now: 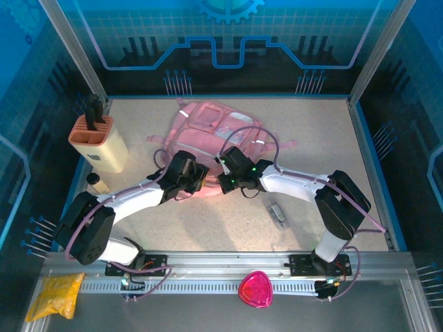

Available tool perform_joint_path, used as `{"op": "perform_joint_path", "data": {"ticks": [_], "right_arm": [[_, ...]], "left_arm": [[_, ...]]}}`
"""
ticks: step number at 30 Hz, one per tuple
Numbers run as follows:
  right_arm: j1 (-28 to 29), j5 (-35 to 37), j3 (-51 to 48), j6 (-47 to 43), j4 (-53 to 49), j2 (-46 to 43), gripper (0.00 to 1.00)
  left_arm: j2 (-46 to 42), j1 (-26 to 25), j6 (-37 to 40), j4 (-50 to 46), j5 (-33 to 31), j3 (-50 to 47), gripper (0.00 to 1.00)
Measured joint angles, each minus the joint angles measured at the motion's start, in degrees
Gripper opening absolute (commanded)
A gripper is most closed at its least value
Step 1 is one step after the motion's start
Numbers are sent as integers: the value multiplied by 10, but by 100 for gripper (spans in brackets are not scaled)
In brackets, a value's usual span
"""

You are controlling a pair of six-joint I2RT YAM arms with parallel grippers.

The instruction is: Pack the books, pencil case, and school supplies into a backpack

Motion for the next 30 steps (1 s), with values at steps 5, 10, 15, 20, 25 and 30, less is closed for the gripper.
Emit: {"op": "perform_joint_path", "data": {"ticks": [5,10,15,20,25,30], "right_arm": [[0,5,3,-1,-4,1,0],[0,18,3,-5,-7,1,0],[-5,29,3,-14,-5,-1,0],[-20,32,3,-20,6,-2,0],[-42,30,9,-25,12,-5,0],[-64,30,14,-27,10,-4,0]], "left_arm": [[12,0,4,-2,-10,7,8],[11,3,21,-22,-10,19,0],[-23,26,58,-59,-9,21,0],[-51,73,106,-95,22,21,0],[-65,112,152,-111,57,21,0],[-64,138,188,-121,84,22,0]]}}
